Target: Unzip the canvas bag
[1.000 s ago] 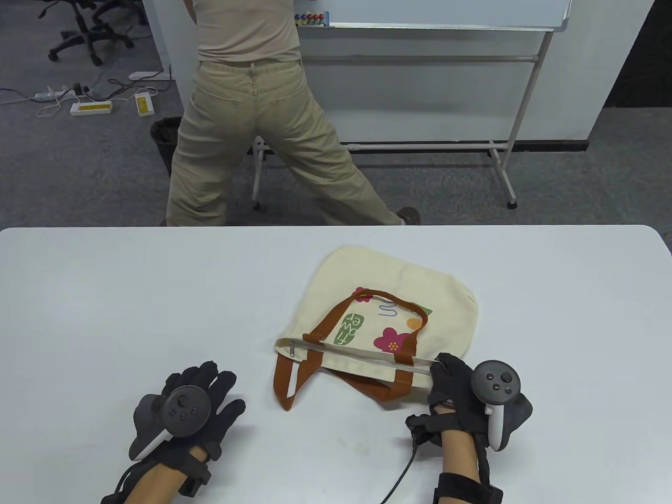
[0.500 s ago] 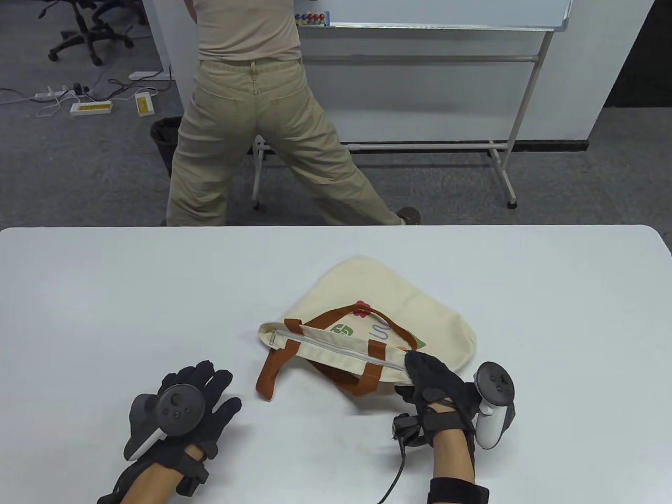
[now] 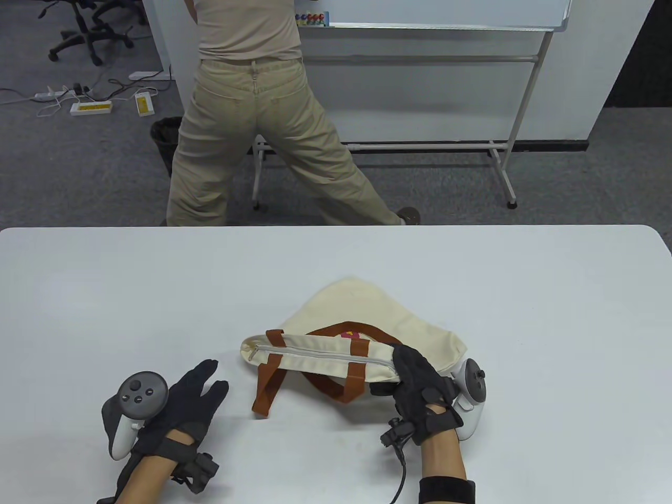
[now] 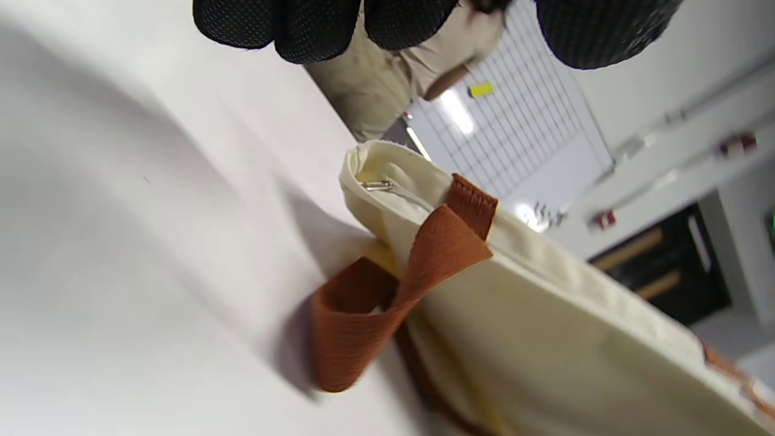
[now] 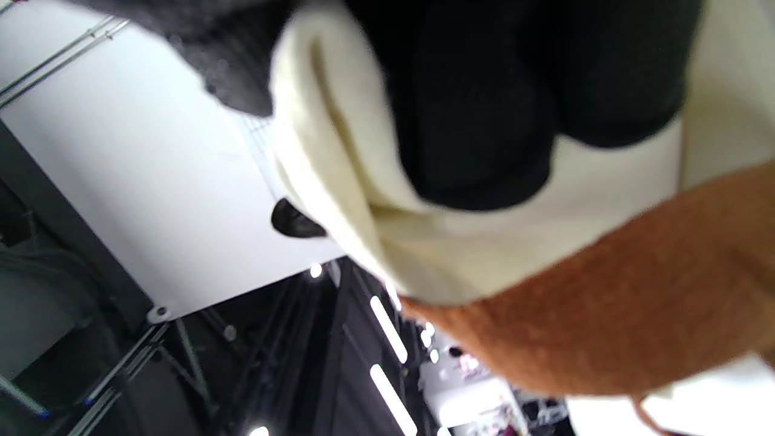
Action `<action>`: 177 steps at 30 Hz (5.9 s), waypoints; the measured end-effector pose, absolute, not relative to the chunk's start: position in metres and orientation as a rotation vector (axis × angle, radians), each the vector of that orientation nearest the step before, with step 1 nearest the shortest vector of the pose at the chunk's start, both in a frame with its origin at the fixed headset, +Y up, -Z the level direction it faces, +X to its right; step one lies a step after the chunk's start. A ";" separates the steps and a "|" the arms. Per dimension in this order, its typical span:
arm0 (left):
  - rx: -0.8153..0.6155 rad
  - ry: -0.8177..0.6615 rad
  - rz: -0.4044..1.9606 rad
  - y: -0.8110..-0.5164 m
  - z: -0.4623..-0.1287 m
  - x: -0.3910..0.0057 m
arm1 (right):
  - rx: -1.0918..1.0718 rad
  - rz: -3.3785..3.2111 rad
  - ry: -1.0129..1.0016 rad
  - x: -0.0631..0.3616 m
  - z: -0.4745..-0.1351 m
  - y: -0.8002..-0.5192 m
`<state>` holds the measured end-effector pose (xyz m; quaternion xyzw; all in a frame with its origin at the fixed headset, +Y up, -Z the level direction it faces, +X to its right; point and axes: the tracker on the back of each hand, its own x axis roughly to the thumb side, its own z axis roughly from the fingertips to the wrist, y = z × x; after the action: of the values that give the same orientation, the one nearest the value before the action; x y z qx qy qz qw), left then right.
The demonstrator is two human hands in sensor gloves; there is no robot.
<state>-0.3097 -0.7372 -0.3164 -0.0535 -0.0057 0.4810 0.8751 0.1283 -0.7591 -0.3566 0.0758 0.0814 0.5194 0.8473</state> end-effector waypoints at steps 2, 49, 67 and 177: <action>-0.122 0.016 1.049 -0.743 -0.318 -0.315 | 0.199 1.058 0.189 0.123 -0.357 -0.757; -0.224 0.152 1.781 -0.777 -0.321 -0.324 | -0.169 2.191 -0.329 0.130 -0.331 -0.695; -0.211 0.123 1.793 -0.775 -0.320 -0.302 | 0.334 2.172 -0.409 -0.023 -0.307 -0.650; 0.084 0.114 1.560 -0.753 -0.316 -0.343 | 0.137 2.657 -0.117 0.034 -0.356 -0.732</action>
<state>-0.3434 -0.7529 -0.3157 0.0377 0.0515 0.7026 0.7087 0.0342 -0.7323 -0.3563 0.0499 -0.0427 0.9693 0.2368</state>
